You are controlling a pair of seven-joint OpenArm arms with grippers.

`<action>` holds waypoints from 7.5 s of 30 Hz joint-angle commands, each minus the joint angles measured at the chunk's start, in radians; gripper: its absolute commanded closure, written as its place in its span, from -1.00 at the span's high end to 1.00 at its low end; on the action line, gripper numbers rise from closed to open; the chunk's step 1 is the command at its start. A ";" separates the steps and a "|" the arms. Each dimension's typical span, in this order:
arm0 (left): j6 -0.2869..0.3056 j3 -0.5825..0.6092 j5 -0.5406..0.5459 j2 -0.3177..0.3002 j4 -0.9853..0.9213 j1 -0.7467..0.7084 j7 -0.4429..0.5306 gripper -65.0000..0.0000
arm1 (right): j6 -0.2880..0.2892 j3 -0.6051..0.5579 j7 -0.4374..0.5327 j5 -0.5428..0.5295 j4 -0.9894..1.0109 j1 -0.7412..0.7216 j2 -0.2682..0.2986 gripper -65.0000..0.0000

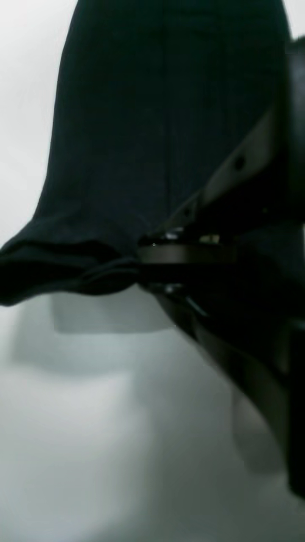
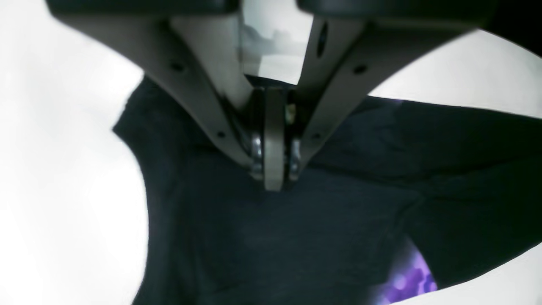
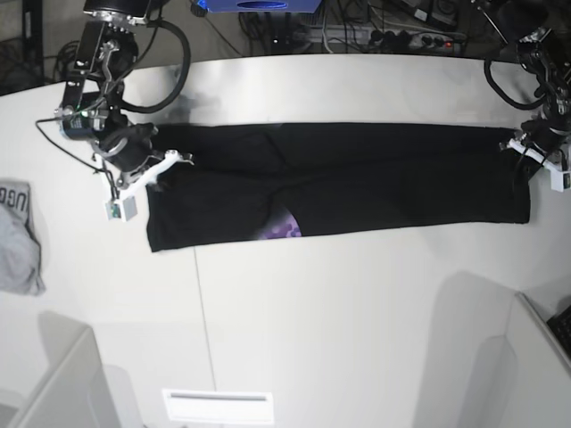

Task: Fold the T-shirt properly
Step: 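Lift the strip end with the left gripper and move it toward the right gripper, then lay the folded end down at the strip's middle and open the left gripper, then move the left gripper back to the folded edge and press it flat, then grasp the strip end with the right gripper and fold it toward the left gripper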

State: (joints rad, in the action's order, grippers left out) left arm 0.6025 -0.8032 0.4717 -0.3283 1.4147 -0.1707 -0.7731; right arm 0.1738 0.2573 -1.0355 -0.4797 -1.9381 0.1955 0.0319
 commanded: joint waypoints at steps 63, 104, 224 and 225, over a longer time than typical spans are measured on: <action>-0.330 0.724 0.015 0.249 0.498 -0.053 -0.076 -1.00 | 0.003 0.004 0.022 -0.012 -0.017 -0.012 0.006 -1.00; -0.344 0.867 0.015 0.266 0.357 0.015 -0.076 0.57 | 0.003 0.004 0.022 -0.012 -0.016 -0.015 0.006 -1.00; -0.290 0.654 0.008 0.122 0.048 0.036 0.128 -1.00 | -0.090 -0.253 0.088 -0.173 0.200 -0.204 0.170 -1.00; -0.290 0.654 0.008 0.119 0.048 0.038 0.128 -1.00 | -0.109 -0.269 0.082 -0.173 0.173 -0.204 0.168 -1.00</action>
State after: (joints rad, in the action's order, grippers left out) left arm 0.3168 -0.1490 0.4946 -0.2028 1.4574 -0.1337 -0.6167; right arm 0.0628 -0.0166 -0.9737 -0.6456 -1.7451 0.0097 0.1898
